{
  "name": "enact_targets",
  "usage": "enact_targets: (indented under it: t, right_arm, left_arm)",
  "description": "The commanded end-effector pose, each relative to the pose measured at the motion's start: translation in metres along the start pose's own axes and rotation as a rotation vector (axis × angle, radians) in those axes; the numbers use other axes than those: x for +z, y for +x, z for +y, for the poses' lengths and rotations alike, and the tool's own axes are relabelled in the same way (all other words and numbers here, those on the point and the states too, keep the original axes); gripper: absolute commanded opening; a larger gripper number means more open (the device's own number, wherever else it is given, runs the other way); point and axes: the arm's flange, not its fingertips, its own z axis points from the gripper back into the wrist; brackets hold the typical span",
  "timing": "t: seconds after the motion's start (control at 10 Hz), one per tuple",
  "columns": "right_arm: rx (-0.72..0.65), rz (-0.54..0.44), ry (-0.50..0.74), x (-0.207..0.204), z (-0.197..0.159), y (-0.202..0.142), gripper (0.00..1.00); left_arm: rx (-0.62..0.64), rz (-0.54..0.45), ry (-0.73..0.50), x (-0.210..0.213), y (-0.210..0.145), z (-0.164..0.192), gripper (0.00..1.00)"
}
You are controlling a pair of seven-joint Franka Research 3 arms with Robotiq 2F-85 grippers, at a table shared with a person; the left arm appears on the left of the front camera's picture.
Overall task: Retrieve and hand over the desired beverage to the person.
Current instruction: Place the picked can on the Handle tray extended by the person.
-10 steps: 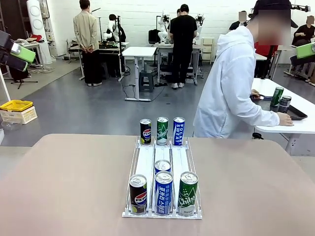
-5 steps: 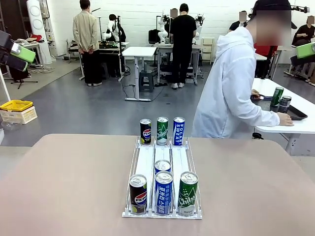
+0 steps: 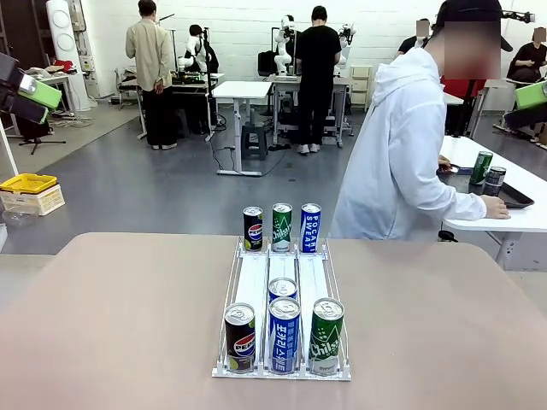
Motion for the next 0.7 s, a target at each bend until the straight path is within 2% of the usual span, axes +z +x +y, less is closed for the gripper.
enact_targets:
  t: [0.0,0.6]
  right_arm:
    - [0.016,0.014,0.004,-0.0003,0.0024,-0.0002,1.0]
    - [0.0,0.0,0.0,0.0,0.0,0.0,1.0]
  left_arm:
    - [-0.009,-0.009,-0.021,-0.0002,0.0008,0.0008,1.0]
    - [-0.009,-0.009,-0.021,-0.0002,0.0008,0.0008,1.0]
